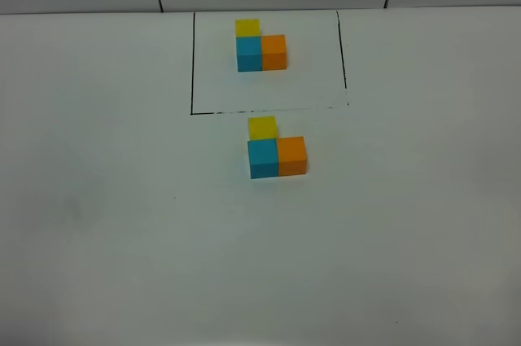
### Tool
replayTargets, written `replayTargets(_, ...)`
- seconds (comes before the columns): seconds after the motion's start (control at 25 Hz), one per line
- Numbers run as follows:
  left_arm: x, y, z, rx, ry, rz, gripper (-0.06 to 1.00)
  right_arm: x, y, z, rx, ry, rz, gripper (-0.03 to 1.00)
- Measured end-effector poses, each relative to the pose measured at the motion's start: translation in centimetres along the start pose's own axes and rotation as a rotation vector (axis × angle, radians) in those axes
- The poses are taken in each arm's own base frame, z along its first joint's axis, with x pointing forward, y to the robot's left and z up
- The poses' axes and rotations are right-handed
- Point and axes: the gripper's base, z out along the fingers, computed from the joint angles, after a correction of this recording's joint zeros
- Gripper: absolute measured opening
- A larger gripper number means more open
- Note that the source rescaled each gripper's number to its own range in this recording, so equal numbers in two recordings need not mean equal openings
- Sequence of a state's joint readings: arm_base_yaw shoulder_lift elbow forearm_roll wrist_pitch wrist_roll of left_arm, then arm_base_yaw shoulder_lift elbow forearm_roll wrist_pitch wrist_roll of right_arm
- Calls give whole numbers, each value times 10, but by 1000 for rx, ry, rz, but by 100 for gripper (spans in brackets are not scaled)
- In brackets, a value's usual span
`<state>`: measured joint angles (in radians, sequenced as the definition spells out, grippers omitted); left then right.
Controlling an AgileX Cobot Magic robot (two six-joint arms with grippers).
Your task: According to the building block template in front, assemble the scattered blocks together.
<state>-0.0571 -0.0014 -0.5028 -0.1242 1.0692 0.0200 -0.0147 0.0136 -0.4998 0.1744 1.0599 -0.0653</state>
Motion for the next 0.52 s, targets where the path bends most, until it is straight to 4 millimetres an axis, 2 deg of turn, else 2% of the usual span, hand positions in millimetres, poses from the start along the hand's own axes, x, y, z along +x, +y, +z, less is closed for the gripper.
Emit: replayTargets(0.52,0,0,0,0,0,0,66,0,-5,0,50,0,64,77)
